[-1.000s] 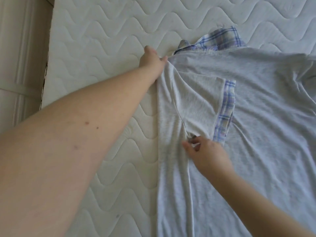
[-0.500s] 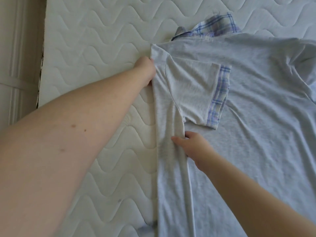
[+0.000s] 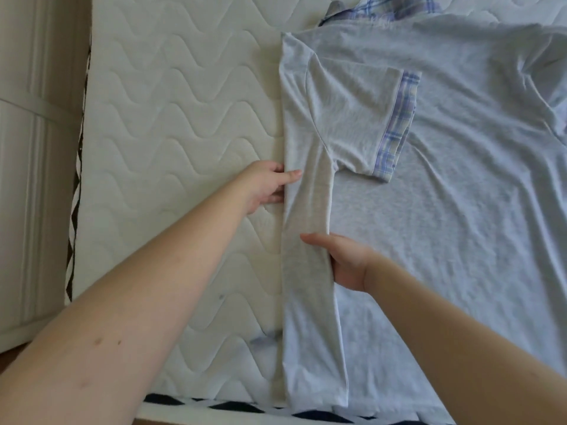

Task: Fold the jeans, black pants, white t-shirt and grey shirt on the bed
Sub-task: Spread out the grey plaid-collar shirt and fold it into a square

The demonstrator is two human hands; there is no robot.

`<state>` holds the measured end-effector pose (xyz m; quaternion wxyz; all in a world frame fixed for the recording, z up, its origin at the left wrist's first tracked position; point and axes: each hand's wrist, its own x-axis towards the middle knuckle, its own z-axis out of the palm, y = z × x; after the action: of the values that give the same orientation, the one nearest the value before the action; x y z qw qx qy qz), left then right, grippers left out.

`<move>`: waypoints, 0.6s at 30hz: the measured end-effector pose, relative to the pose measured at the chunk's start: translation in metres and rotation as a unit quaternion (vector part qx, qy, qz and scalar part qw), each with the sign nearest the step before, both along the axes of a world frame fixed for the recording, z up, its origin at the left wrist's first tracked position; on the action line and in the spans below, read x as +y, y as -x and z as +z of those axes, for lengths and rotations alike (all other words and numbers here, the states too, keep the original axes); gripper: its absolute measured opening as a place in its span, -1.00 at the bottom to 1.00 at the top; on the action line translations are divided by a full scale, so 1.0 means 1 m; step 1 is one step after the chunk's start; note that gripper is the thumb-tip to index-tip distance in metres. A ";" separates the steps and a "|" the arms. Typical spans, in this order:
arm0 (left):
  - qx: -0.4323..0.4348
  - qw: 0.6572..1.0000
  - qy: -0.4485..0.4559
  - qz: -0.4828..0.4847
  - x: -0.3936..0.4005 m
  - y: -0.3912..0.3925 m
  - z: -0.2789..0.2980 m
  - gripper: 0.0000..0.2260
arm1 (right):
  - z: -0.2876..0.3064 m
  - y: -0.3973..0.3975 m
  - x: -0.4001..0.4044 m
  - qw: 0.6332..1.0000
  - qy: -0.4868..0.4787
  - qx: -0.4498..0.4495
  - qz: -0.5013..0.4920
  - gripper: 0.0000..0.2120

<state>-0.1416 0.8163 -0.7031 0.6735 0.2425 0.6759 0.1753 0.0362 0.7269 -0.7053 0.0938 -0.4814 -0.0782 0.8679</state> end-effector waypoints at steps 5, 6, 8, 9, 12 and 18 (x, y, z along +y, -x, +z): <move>-0.022 0.999 -0.009 0.048 -0.047 0.001 -0.009 -0.81 | -0.004 -0.007 -0.016 1.000 0.003 0.004 0.029 -0.72; -0.018 0.999 -0.009 0.049 -0.056 0.000 -0.010 -0.82 | -0.004 -0.009 -0.021 0.999 -0.002 0.004 0.037 -0.71; -0.013 0.999 -0.006 0.046 -0.073 -0.003 -0.011 -0.83 | -0.004 -0.013 -0.035 0.999 -0.010 0.005 0.051 -0.66; -0.012 0.999 -0.003 0.045 -0.082 -0.005 -0.011 -0.85 | -0.004 -0.015 -0.044 0.998 -0.010 0.003 0.057 -0.64; -0.009 0.999 0.010 0.046 -0.113 -0.010 -0.010 -0.88 | -0.002 -0.022 -0.076 0.997 -0.001 0.002 0.075 -0.61; -0.022 0.996 0.042 0.070 -0.181 -0.023 -0.005 -0.85 | 0.005 -0.031 -0.138 0.997 0.046 0.033 0.055 -0.60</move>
<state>-0.1185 0.6349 -0.7085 0.6837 0.1625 0.6830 0.1990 0.0677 0.5887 -0.7006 0.0263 -0.4518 -0.0613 0.8896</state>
